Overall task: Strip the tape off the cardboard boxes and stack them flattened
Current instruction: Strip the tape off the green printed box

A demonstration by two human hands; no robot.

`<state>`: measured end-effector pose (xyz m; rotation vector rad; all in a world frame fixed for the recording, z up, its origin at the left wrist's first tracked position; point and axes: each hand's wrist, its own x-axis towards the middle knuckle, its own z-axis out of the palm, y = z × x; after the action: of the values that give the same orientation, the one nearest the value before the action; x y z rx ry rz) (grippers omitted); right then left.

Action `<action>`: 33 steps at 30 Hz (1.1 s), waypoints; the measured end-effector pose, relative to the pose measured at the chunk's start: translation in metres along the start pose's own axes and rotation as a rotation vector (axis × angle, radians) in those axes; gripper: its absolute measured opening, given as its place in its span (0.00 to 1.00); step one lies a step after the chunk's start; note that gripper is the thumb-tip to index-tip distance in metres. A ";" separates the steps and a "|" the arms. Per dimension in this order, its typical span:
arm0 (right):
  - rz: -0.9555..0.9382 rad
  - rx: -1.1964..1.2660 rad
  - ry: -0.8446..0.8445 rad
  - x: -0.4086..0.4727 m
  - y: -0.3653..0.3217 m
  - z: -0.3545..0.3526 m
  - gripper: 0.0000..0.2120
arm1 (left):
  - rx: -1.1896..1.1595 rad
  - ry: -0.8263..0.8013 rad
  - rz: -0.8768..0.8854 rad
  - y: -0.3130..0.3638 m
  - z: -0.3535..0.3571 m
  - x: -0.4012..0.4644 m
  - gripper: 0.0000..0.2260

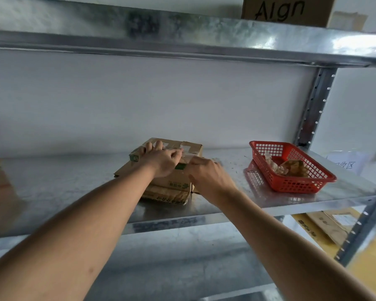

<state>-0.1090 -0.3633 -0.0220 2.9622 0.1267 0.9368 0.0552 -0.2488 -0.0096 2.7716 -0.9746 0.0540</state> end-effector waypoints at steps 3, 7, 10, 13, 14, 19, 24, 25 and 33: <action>0.181 0.161 -0.053 -0.013 0.004 -0.001 0.08 | 0.033 0.033 -0.011 0.003 0.003 0.001 0.24; 0.433 0.320 0.090 -0.030 0.021 -0.016 0.09 | 0.013 0.027 -0.017 0.013 0.005 -0.004 0.27; 0.570 0.287 0.261 -0.033 0.034 -0.024 0.09 | 0.047 0.021 0.015 0.037 0.005 -0.010 0.30; 0.632 0.203 0.344 -0.036 0.052 -0.033 0.09 | 0.078 0.014 0.035 0.068 0.009 -0.013 0.30; 0.647 0.187 0.357 -0.037 0.059 -0.037 0.10 | 0.099 0.017 0.033 0.078 0.010 -0.013 0.29; 0.695 0.148 0.312 -0.058 0.109 -0.057 0.10 | 0.128 0.033 0.002 0.124 0.015 -0.010 0.27; 0.850 0.180 0.295 -0.083 0.160 -0.076 0.04 | 0.068 0.030 -0.057 0.159 0.018 -0.007 0.22; 0.876 0.200 0.292 -0.087 0.169 -0.079 0.04 | 0.058 0.029 -0.062 0.164 0.019 -0.007 0.21; 0.759 0.214 0.058 -0.108 0.215 -0.068 0.05 | -0.005 0.009 -0.104 0.183 0.022 -0.013 0.13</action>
<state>-0.2216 -0.5868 -0.0166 3.2016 -1.0193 1.1070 -0.0698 -0.3840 0.0000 2.8104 -0.8260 0.0481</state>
